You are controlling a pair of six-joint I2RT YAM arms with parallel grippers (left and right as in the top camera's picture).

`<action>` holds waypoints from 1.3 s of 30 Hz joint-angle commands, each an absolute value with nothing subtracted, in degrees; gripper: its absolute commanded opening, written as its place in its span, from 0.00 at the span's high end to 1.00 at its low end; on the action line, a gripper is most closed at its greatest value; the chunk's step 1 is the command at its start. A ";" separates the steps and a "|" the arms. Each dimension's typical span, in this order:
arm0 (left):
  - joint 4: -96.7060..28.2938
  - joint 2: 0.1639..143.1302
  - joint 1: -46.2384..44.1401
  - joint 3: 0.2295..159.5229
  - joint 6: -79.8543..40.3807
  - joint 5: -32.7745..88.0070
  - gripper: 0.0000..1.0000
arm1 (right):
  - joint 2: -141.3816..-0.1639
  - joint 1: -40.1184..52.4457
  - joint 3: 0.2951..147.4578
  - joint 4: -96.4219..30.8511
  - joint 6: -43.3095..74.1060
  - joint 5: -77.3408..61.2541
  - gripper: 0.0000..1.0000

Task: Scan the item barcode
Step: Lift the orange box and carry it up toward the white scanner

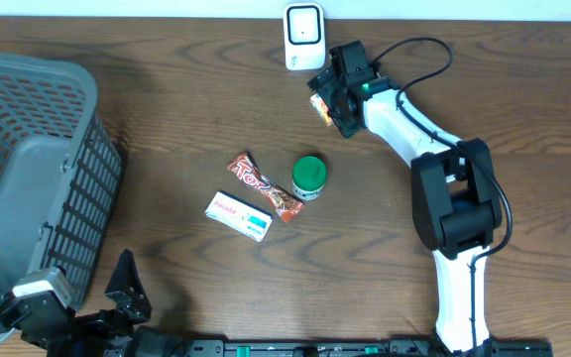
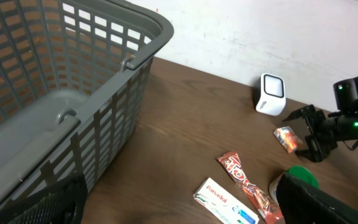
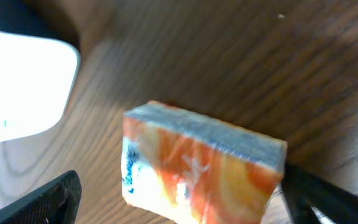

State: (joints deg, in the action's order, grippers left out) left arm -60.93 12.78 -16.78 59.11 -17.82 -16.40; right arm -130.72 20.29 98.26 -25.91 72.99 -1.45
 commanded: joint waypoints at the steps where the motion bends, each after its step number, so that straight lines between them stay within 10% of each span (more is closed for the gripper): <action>1: -60.84 12.80 -16.80 59.02 -17.89 -16.10 0.03 | -134.04 19.79 99.48 -26.65 76.69 -2.94 0.01; 10: -60.84 12.80 -16.80 59.02 -17.89 -16.10 0.03 | -134.50 19.38 101.38 -28.53 75.68 -0.71 0.11; 15: -60.84 12.80 -16.80 59.02 -17.89 -16.10 0.03 | -134.67 19.46 101.38 -30.30 70.22 1.21 0.36; 27: -60.84 12.80 -16.80 59.02 -17.89 -16.10 0.03 | -130.82 19.31 103.63 -35.33 28.16 1.41 0.51; 31: -60.84 12.80 -16.80 59.02 -17.89 -16.10 0.02 | -126.72 19.46 103.74 -42.70 21.08 1.41 0.46; 36: -60.84 12.80 -16.80 59.02 -17.89 -16.10 0.03 | -122.50 19.53 103.74 -52.14 24.62 1.61 0.01; 39: -60.84 12.80 -16.80 59.02 -17.89 -16.10 0.03 | -120.05 19.73 103.74 -56.90 32.16 1.69 0.01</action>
State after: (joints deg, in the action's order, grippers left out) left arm -60.93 12.78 -16.78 59.11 -17.80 -16.40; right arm -123.85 19.97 102.80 -54.54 26.35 0.89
